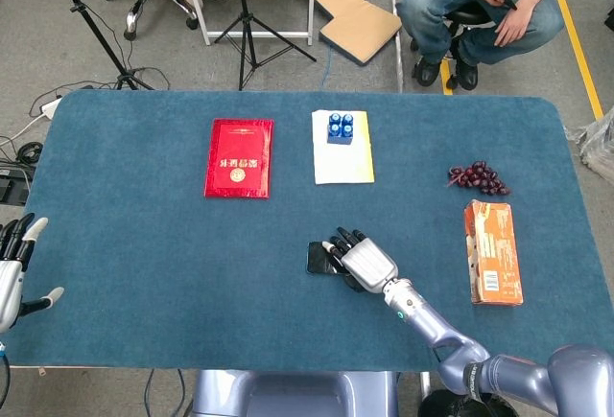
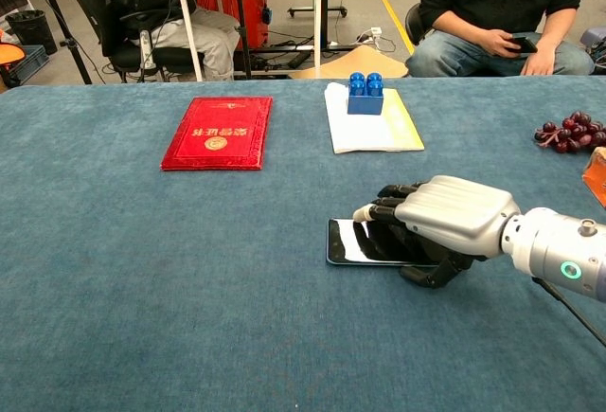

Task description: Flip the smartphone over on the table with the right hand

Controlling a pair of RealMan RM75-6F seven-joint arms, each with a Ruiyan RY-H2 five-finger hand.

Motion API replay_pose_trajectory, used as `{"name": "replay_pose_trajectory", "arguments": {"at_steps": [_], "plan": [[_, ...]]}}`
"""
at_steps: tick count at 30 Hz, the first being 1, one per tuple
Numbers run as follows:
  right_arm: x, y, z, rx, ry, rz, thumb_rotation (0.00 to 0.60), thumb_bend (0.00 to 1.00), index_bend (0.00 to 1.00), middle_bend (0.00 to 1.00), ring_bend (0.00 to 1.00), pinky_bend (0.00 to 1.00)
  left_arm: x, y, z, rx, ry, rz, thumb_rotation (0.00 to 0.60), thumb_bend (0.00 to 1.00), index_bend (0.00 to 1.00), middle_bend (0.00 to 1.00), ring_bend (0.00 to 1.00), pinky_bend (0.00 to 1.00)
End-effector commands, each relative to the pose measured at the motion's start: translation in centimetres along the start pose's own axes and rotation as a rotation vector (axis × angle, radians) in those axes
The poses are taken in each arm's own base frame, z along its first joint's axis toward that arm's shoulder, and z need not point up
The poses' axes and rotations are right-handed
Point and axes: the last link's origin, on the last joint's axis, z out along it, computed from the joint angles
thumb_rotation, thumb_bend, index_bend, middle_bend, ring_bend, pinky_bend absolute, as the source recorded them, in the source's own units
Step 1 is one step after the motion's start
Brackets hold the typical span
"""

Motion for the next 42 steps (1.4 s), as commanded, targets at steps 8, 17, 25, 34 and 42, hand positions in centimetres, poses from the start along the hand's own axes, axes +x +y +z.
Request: {"name": "replay_pose_trajectory", "arguments": {"at_steps": [8,17,25,34,42], "plan": [[1.1,-0.8,-1.5,0.059,0.066,0.198,0.6,0.79,0.34,0.35,0.26,0.42,0.1,0.0,-0.2,-0.006,0.004,-0.004,0.6,0.0,0.0,0.0,0.0,0.0],[2.1,-0.4,-1.7,0.014,0.012,0.423,0.6,0.81,0.35,0.37,0.29,0.45,0.2,0.2,-0.2,-0.013,0.004,-0.005,0.6,0.0,0.0,0.0,0.0,0.0],[2.1,2.9,1.4,-0.149,0.022,0.408,0.6,0.81,0.33,0.34,0.22,0.34,0.0,0.2,-0.1,-0.012,0.0,0.002,0.6,0.0,0.0,0.0,0.0,0.0],[4.2,4.3,2.5,-0.193,0.215,0.32,0.6,0.75,0.22,0.14,0.0,0.07,-0.3,0.3,0.0,-0.008,-0.009,0.011,0.6,0.0,0.0,0.0,0.0,0.0],[6.6,5.5,-2.4,-0.129,0.401,0.305,0.6,0.44,0.16,0.07,0.0,0.01,0.0,0.3,-0.2,-0.015,0.004,-0.002,0.6,0.0,0.0,0.0,0.0,0.0]]}}
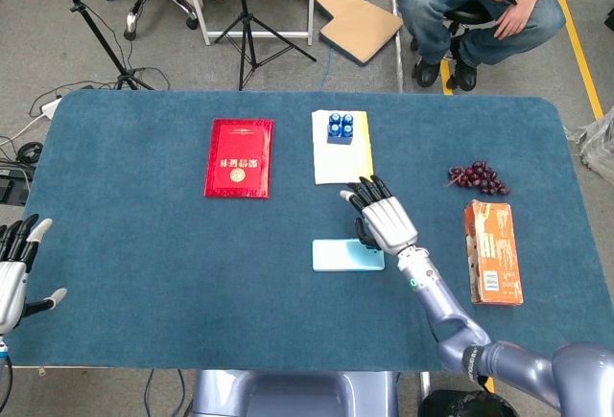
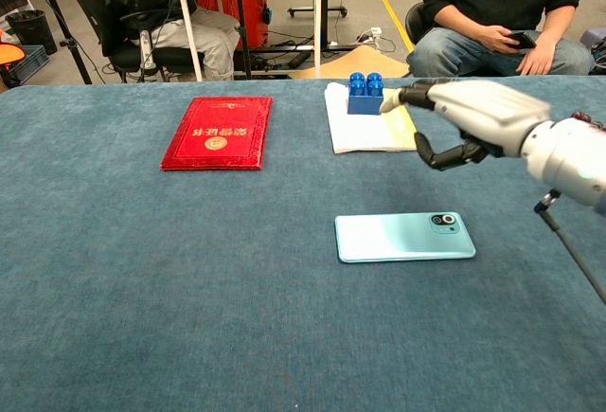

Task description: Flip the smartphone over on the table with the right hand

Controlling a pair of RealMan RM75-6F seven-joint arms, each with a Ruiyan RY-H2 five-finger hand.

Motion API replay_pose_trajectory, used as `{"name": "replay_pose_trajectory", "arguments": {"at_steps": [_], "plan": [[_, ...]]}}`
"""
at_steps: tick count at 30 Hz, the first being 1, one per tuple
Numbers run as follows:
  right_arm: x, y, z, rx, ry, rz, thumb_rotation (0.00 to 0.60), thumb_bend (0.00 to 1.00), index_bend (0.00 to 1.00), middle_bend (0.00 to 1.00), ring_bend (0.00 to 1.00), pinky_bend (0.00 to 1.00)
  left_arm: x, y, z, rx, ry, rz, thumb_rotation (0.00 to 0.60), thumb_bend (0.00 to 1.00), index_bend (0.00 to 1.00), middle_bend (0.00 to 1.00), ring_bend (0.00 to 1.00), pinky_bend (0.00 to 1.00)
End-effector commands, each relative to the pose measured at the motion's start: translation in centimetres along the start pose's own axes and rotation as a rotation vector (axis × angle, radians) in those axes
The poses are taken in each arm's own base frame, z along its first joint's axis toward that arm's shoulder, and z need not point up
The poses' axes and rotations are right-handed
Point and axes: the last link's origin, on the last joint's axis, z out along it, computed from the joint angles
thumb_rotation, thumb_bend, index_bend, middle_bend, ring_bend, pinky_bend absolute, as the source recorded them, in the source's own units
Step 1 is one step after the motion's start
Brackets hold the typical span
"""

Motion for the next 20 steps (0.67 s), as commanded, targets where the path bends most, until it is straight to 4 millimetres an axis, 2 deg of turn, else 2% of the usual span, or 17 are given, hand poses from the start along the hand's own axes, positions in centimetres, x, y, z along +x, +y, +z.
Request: {"name": "replay_pose_trajectory", "arguments": {"at_steps": [1,2,4,5,11,15,20], "plan": [[2.3,0.6,-2.8,0.042,0.075,0.012,0.6,0.32,0.14,0.05,0.0,0.0,0.1,0.0,-0.1,-0.003,0.005,-0.003,0.6,0.0,0.0,0.0,0.0,0.0],[3.1,0.9,-3.8,0.047,0.098,0.008,0.6,0.19,0.13,0.04,0.0,0.0,0.2,0.0,-0.1,-0.006,0.009,-0.005,0.6,0.0,0.0,0.0,0.0,0.0],[4.3,1.5,-5.5,0.039,0.125,-0.007,0.6,0.04,0.1,0.01,0.0,0.0,0.3,-0.1,-0.2,-0.012,0.019,-0.007,0.6,0.0,0.0,0.0,0.0,0.0],[4.8,1.8,-6.4,0.029,0.131,-0.017,0.6,0.0,0.09,0.0,0.0,0.0,0.4,0.0,-0.2,-0.015,0.026,-0.008,0.6,0.0,0.0,0.0,0.0,0.0],[7.5,3.6,-12.3,-0.079,0.165,-0.084,0.6,0.0,0.06,0.0,0.0,0.0,0.7,0.0,-0.3,-0.038,0.079,-0.002,0.6,0.0,0.0,0.0,0.0,0.0],[8.2,4.9,-16.0,-0.169,0.17,-0.121,0.6,0.0,0.05,0.0,0.0,0.0,0.8,0.0,-0.3,-0.045,0.112,-0.002,0.6,0.0,0.0,0.0,0.0,0.0],[8.4,6.3,-19.1,-0.248,0.164,-0.139,0.6,0.0,0.05,0.0,0.0,0.0,1.0,-0.1,-0.3,-0.053,0.111,-0.017,0.6,0.0,0.0,0.0,0.0,0.0]]}}
